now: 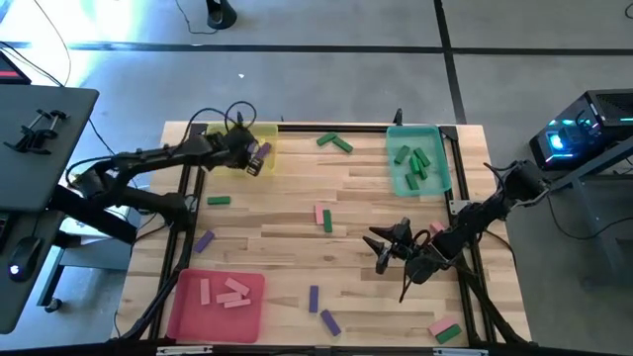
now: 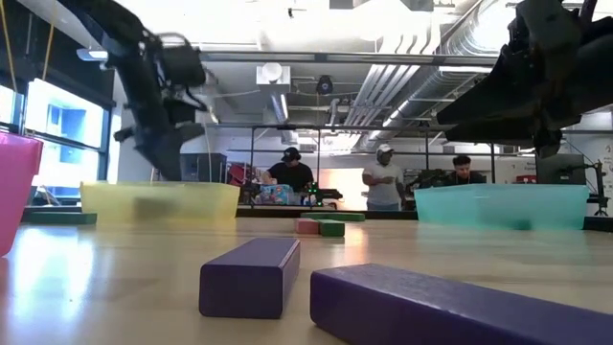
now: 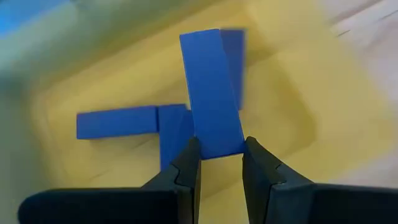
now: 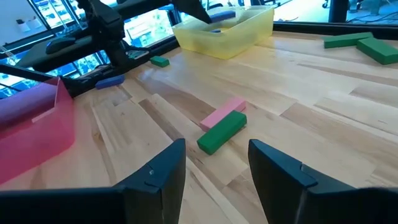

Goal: Sort blocks
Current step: Put the purple wooden block into the yellow bin, then put the pink wooden block into the pink bin

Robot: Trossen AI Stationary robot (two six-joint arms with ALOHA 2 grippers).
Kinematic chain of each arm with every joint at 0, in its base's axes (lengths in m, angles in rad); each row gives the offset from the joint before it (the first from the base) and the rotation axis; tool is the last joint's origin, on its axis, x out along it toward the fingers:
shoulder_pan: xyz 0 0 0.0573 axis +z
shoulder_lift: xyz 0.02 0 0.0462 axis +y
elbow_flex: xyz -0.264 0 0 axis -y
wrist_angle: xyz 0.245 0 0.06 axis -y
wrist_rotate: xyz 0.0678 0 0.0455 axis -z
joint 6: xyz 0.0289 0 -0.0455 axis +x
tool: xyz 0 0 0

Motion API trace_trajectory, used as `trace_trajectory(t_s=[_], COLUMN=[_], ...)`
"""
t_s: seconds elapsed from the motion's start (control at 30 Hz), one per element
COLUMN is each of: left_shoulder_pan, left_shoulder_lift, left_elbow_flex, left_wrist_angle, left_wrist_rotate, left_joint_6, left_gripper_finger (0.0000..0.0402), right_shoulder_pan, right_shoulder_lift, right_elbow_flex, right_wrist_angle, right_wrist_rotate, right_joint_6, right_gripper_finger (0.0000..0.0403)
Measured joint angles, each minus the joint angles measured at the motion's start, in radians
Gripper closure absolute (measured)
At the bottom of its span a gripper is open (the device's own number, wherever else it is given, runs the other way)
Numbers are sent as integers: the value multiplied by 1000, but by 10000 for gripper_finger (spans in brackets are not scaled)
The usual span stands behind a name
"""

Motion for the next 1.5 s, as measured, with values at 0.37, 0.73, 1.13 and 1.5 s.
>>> trace_trajectory(t_s=[0.37,0.73,1.13,1.5], left_shoulder_pan=[199,211,211,187], left_shoulder_lift=[149,149,240,139], left_elbow_flex=[0,0,1,57], left_wrist_angle=[48,125,132,26], left_wrist_rotate=[7,69,173,184], left_joint_6=[101,157,151,125], left_gripper_finger=[349,348,260,180], right_shoulder_pan=[0,2,2,2], right_shoulder_lift=[0,0,0,0], right_elbow_flex=[0,0,0,0], right_wrist_angle=[-3,-5,-5,-24], right_wrist_rotate=[-5,-21,-43,-43], right_joint_6=[-3,5,7,7], right_gripper_finger=[242,242,242,242])
